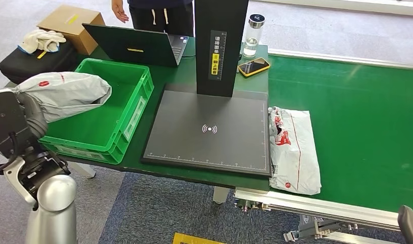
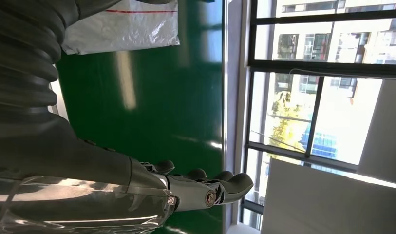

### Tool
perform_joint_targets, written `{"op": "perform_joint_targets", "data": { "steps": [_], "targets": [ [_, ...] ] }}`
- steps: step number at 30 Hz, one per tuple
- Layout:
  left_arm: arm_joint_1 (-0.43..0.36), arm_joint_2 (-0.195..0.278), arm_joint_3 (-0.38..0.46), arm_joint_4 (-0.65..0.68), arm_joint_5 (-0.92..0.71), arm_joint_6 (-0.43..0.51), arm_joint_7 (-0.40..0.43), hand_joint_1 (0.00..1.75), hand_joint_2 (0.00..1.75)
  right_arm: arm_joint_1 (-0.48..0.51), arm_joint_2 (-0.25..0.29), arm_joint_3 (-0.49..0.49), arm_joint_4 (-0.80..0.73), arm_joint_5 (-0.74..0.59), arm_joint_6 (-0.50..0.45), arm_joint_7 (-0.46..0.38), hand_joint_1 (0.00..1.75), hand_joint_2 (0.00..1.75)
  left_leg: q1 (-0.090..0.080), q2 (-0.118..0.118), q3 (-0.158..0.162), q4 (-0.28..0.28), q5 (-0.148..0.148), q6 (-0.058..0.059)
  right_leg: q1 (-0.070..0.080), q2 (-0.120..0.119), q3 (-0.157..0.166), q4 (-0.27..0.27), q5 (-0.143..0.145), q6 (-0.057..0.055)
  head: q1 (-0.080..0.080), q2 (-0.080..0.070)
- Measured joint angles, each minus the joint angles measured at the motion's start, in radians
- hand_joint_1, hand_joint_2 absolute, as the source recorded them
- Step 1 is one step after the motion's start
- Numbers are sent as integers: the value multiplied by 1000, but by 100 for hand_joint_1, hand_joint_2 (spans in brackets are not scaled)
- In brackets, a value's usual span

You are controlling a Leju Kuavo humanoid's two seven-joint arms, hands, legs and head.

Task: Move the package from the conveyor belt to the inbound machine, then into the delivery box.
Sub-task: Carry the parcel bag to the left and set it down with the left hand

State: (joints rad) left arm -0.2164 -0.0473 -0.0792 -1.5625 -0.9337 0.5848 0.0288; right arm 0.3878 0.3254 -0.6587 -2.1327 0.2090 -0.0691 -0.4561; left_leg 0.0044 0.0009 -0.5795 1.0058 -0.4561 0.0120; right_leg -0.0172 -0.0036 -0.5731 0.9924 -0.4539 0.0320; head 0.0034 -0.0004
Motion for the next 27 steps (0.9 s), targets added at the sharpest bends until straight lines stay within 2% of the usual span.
{"op": "perform_joint_targets", "data": {
  "steps": [7,13,16,19,27],
  "targets": [
    [-1,0,-6,0,-10,-28,3,175,175,6,0,0,-7,-29,74,44,0,175,0,0,0,0,0,0,0,0,0,0,0,0,0,0],
    [-32,0,-33,13,-11,-60,4,175,175,1,0,-1,9,-59,423,117,0,175,0,0,0,0,0,0,0,0,0,0,0,0,0,0],
    [-67,0,-68,48,-4,-83,2,175,175,-13,-1,8,25,-47,503,118,0,175,0,0,0,0,0,0,0,0,0,0,0,0,0,0],
    [-111,-4,-119,107,4,-100,-1,175,175,-24,-12,32,44,-39,506,115,0,175,0,0,0,0,1,0,0,0,1,0,1,0,0,0],
    [-226,-39,-231,286,11,-127,23,175,175,-35,-69,134,82,-41,408,118,0,175,0,0,0,1,1,0,0,0,1,0,1,0,0,0]
  ]
}}
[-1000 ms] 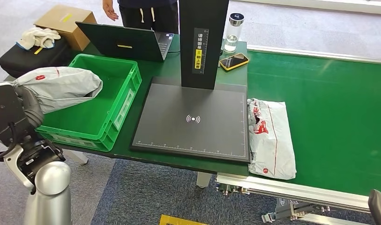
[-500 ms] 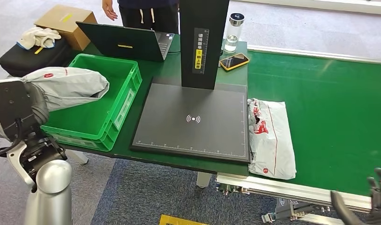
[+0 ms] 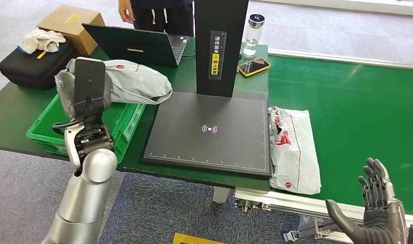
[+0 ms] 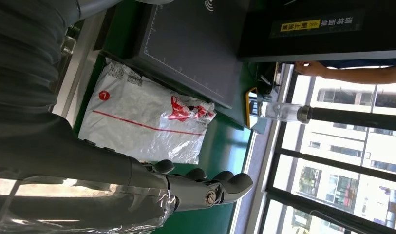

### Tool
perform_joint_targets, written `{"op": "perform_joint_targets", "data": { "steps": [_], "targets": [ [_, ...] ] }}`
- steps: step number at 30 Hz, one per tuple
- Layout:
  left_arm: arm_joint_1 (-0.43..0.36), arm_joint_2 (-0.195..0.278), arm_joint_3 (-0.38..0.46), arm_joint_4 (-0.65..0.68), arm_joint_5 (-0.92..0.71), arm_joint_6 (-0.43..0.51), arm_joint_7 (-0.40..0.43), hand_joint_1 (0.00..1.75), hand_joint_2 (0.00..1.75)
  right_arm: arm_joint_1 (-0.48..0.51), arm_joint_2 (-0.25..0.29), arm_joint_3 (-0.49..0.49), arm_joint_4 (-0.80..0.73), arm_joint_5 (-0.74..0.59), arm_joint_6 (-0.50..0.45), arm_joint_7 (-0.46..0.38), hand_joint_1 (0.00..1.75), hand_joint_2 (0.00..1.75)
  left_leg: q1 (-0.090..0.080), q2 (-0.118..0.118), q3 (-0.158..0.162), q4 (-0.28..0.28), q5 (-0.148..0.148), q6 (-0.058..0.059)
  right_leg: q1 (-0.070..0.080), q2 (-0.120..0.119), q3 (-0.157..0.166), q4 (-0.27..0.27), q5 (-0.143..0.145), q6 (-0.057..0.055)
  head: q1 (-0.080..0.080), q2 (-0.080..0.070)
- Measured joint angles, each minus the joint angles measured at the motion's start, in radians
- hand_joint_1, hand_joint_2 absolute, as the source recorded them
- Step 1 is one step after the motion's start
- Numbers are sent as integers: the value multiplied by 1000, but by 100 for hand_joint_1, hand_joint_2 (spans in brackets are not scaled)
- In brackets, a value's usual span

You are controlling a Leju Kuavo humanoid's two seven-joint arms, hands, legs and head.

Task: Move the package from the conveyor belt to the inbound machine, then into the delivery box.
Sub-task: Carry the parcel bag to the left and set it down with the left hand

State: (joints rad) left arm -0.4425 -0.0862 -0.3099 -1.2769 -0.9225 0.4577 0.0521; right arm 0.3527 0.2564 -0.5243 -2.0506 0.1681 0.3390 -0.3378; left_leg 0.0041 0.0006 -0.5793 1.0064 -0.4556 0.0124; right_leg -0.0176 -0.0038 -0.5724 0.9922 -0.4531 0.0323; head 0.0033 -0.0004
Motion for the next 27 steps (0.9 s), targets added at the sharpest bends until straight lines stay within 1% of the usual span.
{"op": "perform_joint_targets", "data": {
  "steps": [4,8,17,21,27],
  "targets": [
    [-32,-16,-29,65,-15,-25,24,175,175,-1,-29,46,14,-8,-37,5,0,175,0,0,0,0,0,0,0,0,0,0,0,0,0,0],
    [-65,-31,-44,139,-16,-29,29,175,175,-3,-54,75,27,-19,-71,11,0,175,0,0,0,0,0,0,0,0,0,0,0,0,0,0],
    [-155,-48,-46,311,55,49,-19,175,175,16,-128,116,49,-72,-174,13,0,175,0,0,0,0,0,0,0,0,0,0,0,0,0,0],
    [-181,-48,-37,342,79,77,-32,175,175,31,-140,133,52,-73,-197,12,0,175,0,0,0,0,0,0,0,0,-1,0,0,0,0,0],
    [-213,-48,-9,347,97,103,-36,175,175,31,-147,170,59,-56,-232,14,0,175,0,0,0,0,0,0,0,0,0,1,0,0,0,0]
  ]
}}
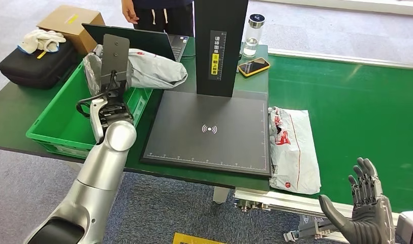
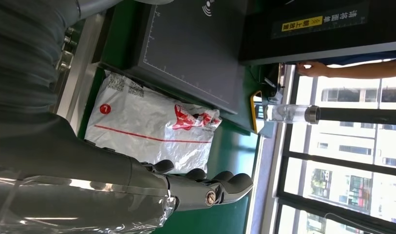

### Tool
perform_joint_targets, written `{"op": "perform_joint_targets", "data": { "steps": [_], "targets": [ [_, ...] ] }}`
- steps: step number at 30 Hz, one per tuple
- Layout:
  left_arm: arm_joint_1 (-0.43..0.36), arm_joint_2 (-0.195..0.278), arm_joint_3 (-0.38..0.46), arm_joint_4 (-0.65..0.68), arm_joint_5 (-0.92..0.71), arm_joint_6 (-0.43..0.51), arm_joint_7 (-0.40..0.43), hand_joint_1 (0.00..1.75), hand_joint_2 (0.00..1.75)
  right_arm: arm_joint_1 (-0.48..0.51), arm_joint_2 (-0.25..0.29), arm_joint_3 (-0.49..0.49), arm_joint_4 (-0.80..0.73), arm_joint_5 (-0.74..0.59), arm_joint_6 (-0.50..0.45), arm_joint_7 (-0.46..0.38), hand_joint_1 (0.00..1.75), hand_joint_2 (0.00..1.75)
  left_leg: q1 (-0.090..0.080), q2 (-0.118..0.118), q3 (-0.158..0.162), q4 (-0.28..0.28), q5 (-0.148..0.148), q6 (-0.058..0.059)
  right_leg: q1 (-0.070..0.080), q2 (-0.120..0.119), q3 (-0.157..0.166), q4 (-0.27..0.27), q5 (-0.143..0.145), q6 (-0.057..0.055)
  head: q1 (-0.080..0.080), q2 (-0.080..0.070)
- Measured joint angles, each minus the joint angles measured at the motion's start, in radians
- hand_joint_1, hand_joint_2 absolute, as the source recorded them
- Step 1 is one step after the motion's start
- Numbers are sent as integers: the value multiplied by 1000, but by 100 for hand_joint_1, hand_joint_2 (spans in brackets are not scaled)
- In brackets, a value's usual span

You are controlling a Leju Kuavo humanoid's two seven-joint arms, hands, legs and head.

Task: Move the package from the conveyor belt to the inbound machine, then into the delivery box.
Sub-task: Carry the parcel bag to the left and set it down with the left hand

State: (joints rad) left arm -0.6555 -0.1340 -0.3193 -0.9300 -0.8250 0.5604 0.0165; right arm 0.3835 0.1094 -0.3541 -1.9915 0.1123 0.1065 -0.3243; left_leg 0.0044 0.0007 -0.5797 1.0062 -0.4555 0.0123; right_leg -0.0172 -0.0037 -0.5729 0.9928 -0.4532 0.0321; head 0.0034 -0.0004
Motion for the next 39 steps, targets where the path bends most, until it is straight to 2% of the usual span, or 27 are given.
{"op": "perform_joint_targets", "data": {
  "steps": [19,31,39],
  "targets": [
    [-12,18,119,-3,6,60,-9,175,175,25,-43,41,12,-24,-54,3,0,175,0,0,0,0,0,0,0,0,0,0,0,0,0,0],
    [16,25,180,-9,-31,77,1,175,175,42,-51,47,12,-34,-53,10,0,175,0,0,0,0,0,0,0,0,0,0,0,0,0,0],
    [54,25,230,-60,-46,96,0,175,175,44,-51,47,10,-24,-45,16,0,175,0,0,0,0,0,0,0,0,0,0,0,0,0,0]
  ]
}}
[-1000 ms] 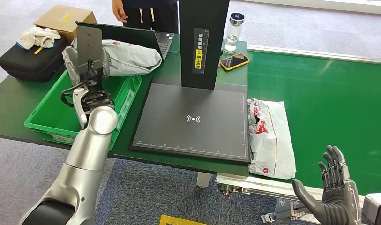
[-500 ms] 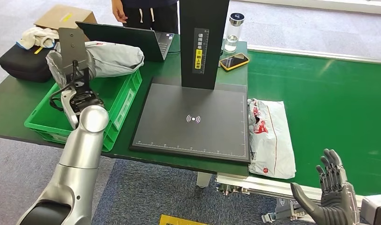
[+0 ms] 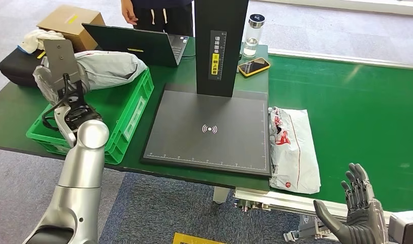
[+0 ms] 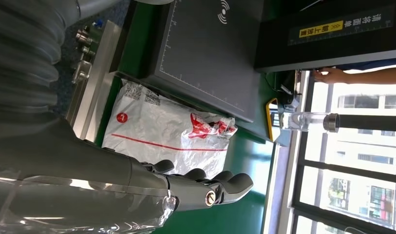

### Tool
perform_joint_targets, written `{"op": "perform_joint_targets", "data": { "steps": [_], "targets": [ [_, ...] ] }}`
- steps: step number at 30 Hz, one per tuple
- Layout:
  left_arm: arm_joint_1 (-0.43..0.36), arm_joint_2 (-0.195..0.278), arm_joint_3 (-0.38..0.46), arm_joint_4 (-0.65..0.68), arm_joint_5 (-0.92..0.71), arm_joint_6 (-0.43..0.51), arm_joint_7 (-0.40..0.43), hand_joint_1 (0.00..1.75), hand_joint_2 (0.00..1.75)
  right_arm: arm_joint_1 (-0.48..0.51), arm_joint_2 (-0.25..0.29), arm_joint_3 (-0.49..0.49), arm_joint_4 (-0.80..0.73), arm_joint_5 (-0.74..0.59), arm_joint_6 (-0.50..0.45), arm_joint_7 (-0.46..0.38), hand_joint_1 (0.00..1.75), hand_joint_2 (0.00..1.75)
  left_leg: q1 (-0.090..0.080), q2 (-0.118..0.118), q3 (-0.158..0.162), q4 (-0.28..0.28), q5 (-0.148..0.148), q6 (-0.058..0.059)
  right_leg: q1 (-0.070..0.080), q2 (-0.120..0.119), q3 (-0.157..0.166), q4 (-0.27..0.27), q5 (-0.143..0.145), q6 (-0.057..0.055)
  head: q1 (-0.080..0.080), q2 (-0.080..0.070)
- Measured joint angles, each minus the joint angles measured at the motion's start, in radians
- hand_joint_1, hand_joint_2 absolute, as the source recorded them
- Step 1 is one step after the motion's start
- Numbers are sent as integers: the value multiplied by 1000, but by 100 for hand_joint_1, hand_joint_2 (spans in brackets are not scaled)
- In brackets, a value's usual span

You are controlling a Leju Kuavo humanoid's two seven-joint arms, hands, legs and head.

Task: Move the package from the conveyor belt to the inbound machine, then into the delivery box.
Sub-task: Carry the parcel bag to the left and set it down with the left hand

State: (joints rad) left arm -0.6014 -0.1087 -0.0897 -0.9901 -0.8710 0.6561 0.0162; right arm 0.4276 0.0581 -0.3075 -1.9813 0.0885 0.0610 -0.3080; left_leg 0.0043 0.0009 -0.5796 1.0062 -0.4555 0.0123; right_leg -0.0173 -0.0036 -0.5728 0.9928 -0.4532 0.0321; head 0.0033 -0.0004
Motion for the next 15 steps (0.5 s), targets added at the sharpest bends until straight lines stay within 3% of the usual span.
{"op": "perform_joint_targets", "data": {
  "steps": [12,15],
  "targets": [
    [35,1,71,-61,-5,18,-18,175,175,4,24,0,-16,28,25,0,0,175,0,0,0,0,0,0,0,0,0,0,0,0,0,0],
    [36,1,78,-61,-21,-1,-10,44,175,2,33,-1,-18,35,30,0,0,175,0,0,0,0,0,0,0,0,0,0,0,0,0,0]
  ]
}}
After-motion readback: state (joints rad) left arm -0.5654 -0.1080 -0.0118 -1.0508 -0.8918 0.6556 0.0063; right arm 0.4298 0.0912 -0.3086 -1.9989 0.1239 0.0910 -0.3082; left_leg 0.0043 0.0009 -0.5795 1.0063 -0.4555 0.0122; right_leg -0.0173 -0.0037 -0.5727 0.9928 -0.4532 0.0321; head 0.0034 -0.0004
